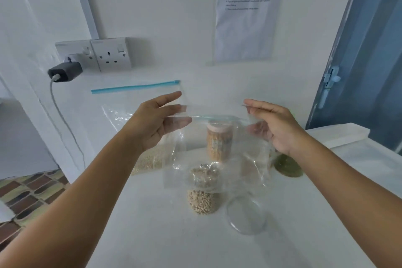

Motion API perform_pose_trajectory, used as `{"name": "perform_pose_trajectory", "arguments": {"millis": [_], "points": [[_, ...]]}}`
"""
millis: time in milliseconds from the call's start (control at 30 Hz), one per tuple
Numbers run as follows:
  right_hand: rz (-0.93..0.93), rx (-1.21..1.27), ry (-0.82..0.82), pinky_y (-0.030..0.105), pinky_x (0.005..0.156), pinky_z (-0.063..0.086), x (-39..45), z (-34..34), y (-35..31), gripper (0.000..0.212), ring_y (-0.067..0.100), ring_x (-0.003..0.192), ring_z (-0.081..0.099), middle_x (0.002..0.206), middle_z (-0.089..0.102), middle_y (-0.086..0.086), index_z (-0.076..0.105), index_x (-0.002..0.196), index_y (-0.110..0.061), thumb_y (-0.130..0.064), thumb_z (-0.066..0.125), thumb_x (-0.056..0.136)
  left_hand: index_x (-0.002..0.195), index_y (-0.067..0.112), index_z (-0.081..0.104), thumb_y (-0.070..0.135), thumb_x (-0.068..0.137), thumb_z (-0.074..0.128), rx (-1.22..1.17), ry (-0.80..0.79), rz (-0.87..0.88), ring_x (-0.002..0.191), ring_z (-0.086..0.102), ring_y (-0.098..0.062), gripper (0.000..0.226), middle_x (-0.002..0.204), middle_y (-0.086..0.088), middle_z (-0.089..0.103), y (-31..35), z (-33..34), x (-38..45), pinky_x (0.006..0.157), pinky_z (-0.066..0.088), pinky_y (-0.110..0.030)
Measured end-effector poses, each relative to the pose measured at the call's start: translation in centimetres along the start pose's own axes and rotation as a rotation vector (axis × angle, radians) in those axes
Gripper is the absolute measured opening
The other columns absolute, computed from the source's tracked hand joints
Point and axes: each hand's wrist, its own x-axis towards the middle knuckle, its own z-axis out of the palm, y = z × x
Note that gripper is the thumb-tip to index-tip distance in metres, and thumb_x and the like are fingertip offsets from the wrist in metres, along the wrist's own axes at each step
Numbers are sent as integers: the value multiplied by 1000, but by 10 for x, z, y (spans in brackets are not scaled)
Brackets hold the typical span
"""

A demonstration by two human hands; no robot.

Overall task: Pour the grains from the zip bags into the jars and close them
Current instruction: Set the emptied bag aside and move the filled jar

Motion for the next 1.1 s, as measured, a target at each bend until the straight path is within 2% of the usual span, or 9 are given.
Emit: {"name": "perform_pose_trajectory", "arguments": {"millis": [133,333,433,567,933,1100], "points": [[8,5,-34,36,69,66,3,-70,-7,27,16,59,68,120,76,-6,76,121,-18,-8,69,97,145,14,58,-7,93,66,64,9,27,80,78,-31,56,102,-13,79,-25,59,3,73,63,-28],[10,-38,-66,27,68,61,7,-192,-24,41,11,64,67,118,76,-6,73,128,-20,-4,76,90,147,15,55,-5,89,71,127,16,91,80,78,-26,63,107,-13,79,-67,174,6,84,64,-33],[19,-44,-49,27,69,61,8,-247,-33,43,11,68,68,121,76,-7,72,130,-19,-4,76,90,145,16,56,-5,92,70,101,21,77,79,77,-24,59,111,-13,78,-87,228,9,79,63,-26],[34,-87,-32,29,71,62,12,-308,-45,40,12,67,67,123,75,-6,72,129,-20,-4,75,92,149,13,53,-3,90,72,93,34,67,80,76,-23,63,111,-13,78,-115,284,21,82,63,-28],[111,-149,81,30,66,63,40,-403,-52,32,12,60,64,119,77,-6,76,114,-26,-3,74,92,148,17,54,-5,93,69,81,-46,12,77,77,-24,61,125,-16,72,-167,367,80,75,61,-24],[181,-215,101,30,69,65,42,-444,-54,39,12,64,66,122,74,-6,72,128,-21,-3,73,94,151,17,51,-8,94,66,53,-105,-61,83,77,-23,64,133,-15,65,-200,396,100,79,62,-25]]}}
